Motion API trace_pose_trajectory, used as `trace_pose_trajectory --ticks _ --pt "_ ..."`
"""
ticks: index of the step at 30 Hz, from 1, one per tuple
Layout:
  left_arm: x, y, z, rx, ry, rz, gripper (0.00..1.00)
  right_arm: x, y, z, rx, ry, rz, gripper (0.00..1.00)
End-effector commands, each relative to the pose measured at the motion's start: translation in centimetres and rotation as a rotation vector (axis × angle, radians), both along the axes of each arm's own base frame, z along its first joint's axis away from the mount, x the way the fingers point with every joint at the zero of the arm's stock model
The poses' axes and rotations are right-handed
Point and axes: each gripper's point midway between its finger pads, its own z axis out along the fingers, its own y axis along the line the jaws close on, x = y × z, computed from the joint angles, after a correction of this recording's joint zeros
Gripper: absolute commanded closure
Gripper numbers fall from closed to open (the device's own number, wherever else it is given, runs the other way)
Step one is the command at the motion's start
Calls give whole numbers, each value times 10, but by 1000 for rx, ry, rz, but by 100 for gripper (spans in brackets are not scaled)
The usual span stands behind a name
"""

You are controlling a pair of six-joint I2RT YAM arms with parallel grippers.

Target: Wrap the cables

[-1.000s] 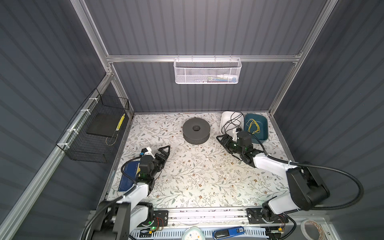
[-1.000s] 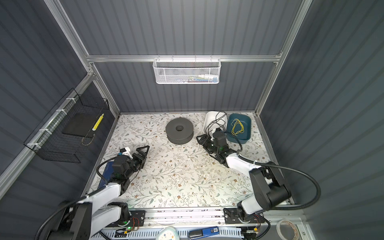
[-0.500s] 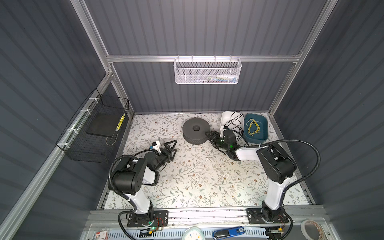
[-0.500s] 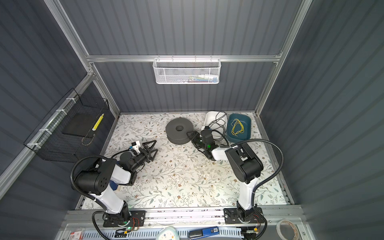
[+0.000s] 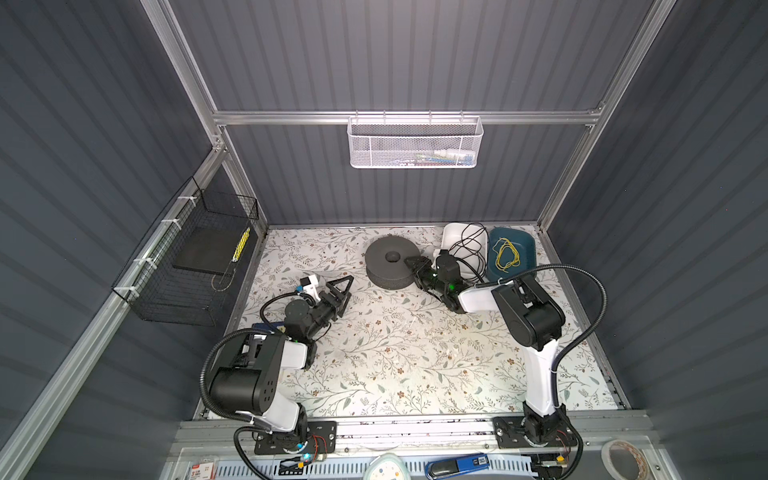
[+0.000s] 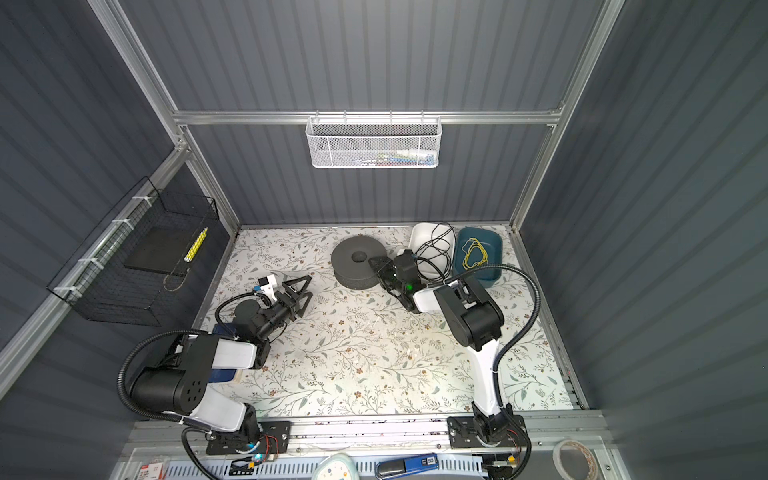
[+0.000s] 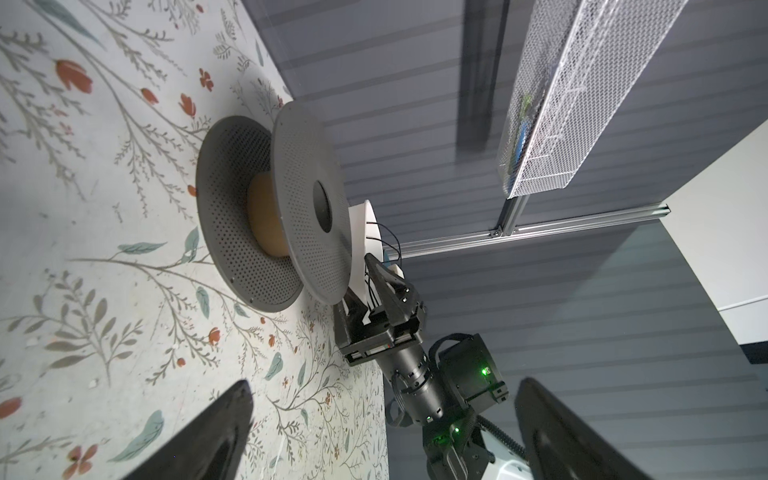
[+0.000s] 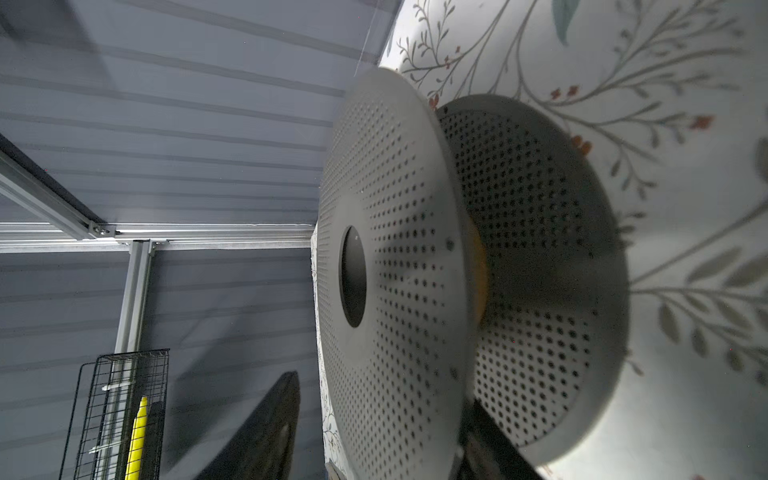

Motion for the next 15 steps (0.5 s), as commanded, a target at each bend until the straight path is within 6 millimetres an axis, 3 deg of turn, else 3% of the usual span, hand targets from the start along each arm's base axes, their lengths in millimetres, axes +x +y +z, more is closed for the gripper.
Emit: trace_pose_trajectory --ticks 1,8,15 --pt "0 2 -3 109 -2 15 1 8 8 15 44 -52 13 46" --pt "-3 8 8 204 -7 38 1 10 12 17 98 -77 12 71" --pt "-5 12 12 226 -5 61 1 6 12 28 103 -93 22 83"
